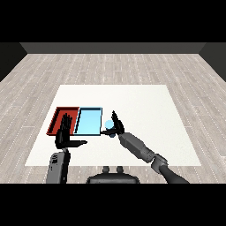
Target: Pick the blue can and put it in the blue box
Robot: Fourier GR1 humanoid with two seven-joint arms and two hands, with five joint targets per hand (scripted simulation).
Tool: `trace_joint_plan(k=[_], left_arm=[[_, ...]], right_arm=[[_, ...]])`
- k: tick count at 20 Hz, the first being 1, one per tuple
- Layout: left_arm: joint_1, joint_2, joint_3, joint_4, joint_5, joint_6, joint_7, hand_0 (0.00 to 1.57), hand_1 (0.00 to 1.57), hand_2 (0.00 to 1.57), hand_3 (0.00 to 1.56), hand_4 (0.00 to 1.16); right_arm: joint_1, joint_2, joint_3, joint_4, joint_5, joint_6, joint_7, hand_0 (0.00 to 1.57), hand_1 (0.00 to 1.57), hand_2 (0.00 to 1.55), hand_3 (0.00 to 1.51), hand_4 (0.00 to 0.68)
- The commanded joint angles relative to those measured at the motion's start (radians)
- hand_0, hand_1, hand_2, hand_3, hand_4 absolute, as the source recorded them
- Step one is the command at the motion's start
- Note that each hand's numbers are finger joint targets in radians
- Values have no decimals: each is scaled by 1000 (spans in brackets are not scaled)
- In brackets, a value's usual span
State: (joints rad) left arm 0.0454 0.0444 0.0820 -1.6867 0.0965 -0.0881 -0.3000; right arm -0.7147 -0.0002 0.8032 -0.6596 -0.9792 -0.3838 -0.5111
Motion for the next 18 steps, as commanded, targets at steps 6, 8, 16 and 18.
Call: trace_joint_plan(k=[6, 8, 16, 18], left_arm=[[-14, -14, -8, -9, -6, 18, 13, 0, 0, 0, 0, 0], [31, 0, -9, -58, 0, 1, 19, 0, 0, 0, 0, 0], [43, 20, 18, -61, 54, -37, 39, 0, 0, 0, 0, 0], [-48, 9, 9, -6, 5, 12, 44, 0, 0, 0, 0, 0]], right_arm=[[-57, 0, 131, 108, 9, -255, 86, 1571, 1571, 1553, 1509, 532], [-85, 0, 164, 130, 11, -262, 144, 1514, 1514, 1546, 1510, 542], [-116, 0, 209, 167, 7, -276, 171, 1546, 1546, 1526, 1466, 551], [-131, 0, 186, 120, 25, -299, 137, 1464, 1464, 1488, 1433, 544]])
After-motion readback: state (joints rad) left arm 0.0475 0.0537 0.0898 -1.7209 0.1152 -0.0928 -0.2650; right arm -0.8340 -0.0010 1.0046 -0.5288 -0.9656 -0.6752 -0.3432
